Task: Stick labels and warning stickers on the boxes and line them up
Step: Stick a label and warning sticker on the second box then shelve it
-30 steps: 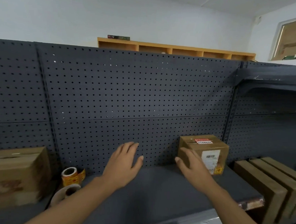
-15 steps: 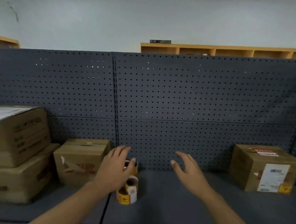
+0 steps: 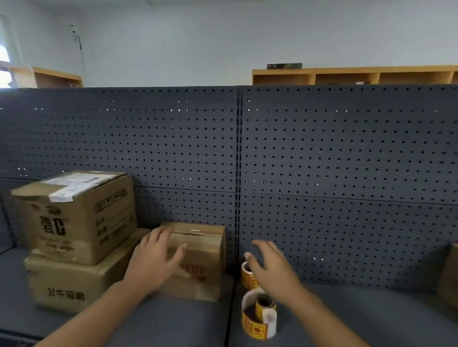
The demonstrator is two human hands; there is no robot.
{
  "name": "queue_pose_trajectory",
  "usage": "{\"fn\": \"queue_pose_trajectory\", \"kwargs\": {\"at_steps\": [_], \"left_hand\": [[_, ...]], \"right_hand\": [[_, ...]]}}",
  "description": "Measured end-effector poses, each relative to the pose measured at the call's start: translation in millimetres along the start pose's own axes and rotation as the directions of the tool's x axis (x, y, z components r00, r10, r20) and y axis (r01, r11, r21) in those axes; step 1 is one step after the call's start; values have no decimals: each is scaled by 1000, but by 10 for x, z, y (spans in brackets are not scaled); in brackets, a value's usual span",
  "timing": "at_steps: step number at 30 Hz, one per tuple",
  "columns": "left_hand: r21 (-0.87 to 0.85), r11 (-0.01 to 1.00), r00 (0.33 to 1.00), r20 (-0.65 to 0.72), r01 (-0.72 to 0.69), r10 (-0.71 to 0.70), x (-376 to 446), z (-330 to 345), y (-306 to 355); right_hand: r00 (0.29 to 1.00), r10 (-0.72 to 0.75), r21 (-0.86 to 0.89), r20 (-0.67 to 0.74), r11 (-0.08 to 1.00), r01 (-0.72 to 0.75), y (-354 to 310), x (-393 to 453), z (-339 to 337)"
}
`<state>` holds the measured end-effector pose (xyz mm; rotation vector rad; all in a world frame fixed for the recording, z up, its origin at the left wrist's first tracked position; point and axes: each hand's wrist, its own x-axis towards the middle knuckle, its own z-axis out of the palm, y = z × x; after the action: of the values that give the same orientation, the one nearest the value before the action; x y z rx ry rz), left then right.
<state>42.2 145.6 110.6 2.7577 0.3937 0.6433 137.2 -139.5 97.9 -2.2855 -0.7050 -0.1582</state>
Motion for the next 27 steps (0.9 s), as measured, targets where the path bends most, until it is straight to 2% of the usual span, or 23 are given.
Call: {"fn": "queue_pose_trajectory", "kwargs": {"at_steps": [2, 4, 7, 11, 16, 21, 24, 27], "left_hand": [[-52, 997, 998, 15, 64, -63, 138, -4, -195], [-194, 969, 988, 44, 155, -150, 255, 8, -322], [-435, 862, 965, 92, 260, -245, 397, 86, -402], [-627, 694, 928, 139, 353, -346, 584, 181, -404], [-710, 484, 831, 267, 511, -487, 683, 259, -419], [-772, 292, 793, 409, 564, -452, 655, 311, -512], [-802, 218, 791, 430, 556, -435, 642, 338, -495], [-808, 200, 784, 428, 555, -448, 627, 331, -480]], "right_hand": [[1000, -7, 34, 15, 999, 6, -166, 167, 190], [1000, 9, 70, 3, 997, -9, -342, 349, 350], [996, 92, 162, -22, 983, -87, -548, 610, 569], [968, 251, 281, -29, 931, -233, -661, 896, 788], [917, 398, 337, 5, 863, -377, -515, 1041, 1034], [888, 444, 452, 116, 773, -446, -512, 978, 1088], [886, 445, 491, 129, 748, -447, -565, 953, 1024], [876, 460, 550, 142, 699, -456, -547, 940, 1022]]}}
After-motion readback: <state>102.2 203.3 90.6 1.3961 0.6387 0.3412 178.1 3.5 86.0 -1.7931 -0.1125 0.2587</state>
